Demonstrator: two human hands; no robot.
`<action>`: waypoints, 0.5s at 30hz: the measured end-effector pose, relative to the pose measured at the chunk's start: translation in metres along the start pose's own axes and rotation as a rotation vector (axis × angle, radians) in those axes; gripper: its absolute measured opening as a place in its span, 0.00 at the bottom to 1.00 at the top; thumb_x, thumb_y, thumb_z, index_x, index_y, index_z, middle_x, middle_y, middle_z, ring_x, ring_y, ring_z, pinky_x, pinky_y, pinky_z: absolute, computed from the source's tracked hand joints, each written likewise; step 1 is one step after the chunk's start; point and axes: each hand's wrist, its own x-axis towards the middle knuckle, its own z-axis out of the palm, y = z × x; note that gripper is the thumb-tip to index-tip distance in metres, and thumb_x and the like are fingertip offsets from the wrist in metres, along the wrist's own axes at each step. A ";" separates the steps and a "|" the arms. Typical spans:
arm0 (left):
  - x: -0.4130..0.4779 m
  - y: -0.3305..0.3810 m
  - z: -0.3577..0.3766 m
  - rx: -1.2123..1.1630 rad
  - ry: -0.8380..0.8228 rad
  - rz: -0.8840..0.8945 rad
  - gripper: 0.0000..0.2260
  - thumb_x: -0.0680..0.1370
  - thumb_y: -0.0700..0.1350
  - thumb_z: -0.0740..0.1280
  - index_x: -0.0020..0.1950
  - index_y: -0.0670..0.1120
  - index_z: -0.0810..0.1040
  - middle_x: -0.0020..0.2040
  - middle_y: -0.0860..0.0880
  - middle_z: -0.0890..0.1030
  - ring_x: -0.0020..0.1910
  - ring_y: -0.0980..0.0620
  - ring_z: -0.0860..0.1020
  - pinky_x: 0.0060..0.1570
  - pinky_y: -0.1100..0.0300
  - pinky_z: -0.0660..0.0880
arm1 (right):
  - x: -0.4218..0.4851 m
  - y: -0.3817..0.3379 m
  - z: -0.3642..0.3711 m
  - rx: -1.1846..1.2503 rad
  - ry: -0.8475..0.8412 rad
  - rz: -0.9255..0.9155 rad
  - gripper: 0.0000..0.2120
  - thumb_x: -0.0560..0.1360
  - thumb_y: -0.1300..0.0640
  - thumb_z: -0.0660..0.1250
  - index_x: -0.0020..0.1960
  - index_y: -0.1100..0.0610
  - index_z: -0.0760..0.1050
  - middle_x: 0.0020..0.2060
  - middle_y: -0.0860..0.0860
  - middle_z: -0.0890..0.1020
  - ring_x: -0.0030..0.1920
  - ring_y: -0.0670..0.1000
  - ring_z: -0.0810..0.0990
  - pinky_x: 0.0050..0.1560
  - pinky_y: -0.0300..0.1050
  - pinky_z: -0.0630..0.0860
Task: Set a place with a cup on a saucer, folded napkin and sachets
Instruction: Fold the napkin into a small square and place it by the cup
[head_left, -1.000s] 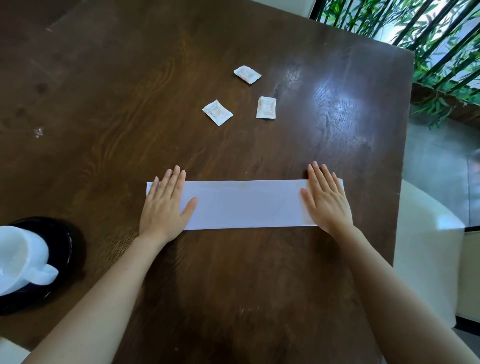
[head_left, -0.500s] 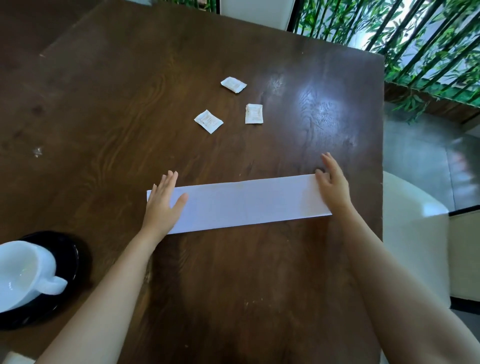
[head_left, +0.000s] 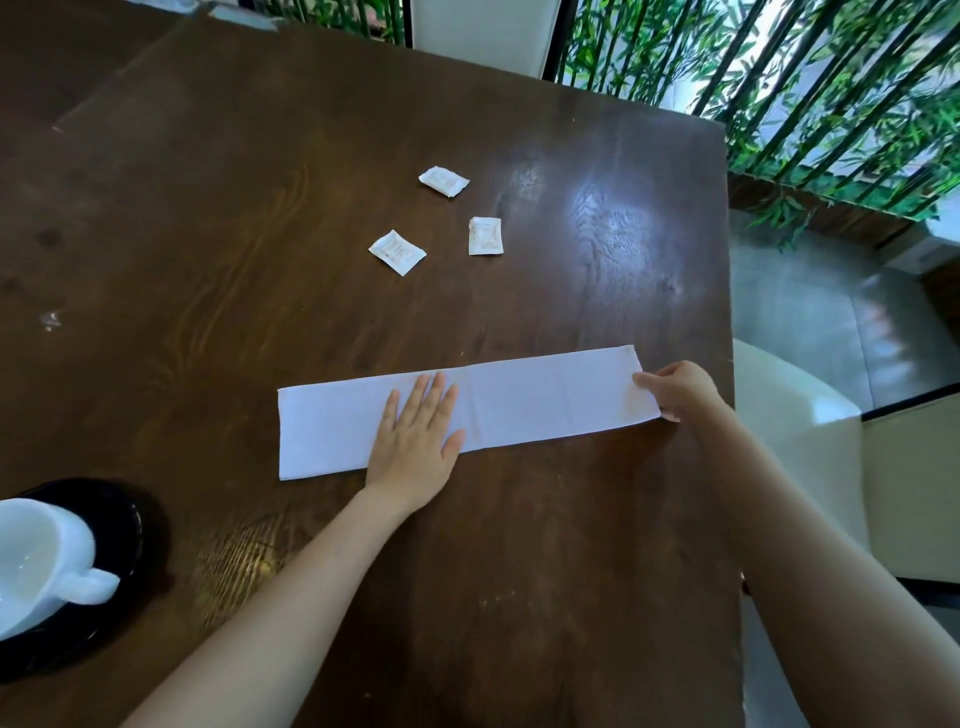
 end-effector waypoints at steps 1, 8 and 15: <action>0.000 0.000 0.000 0.005 -0.008 0.001 0.28 0.80 0.58 0.42 0.77 0.49 0.39 0.78 0.49 0.40 0.76 0.50 0.38 0.71 0.51 0.32 | 0.000 -0.001 -0.002 0.012 -0.031 0.034 0.15 0.74 0.54 0.66 0.43 0.68 0.78 0.27 0.56 0.70 0.27 0.55 0.68 0.30 0.43 0.66; 0.001 0.001 -0.008 -0.006 -0.072 0.003 0.28 0.81 0.57 0.43 0.76 0.49 0.38 0.78 0.50 0.39 0.76 0.51 0.37 0.70 0.52 0.31 | -0.011 -0.010 -0.013 0.183 -0.106 0.041 0.11 0.73 0.61 0.67 0.53 0.65 0.78 0.43 0.57 0.77 0.39 0.54 0.75 0.34 0.41 0.74; 0.020 0.014 -0.067 -0.501 0.018 -0.035 0.28 0.79 0.46 0.61 0.77 0.46 0.54 0.78 0.46 0.56 0.76 0.47 0.55 0.74 0.51 0.50 | -0.054 -0.050 -0.061 0.278 -0.087 -0.261 0.03 0.71 0.63 0.68 0.38 0.61 0.78 0.29 0.53 0.75 0.30 0.48 0.75 0.25 0.34 0.76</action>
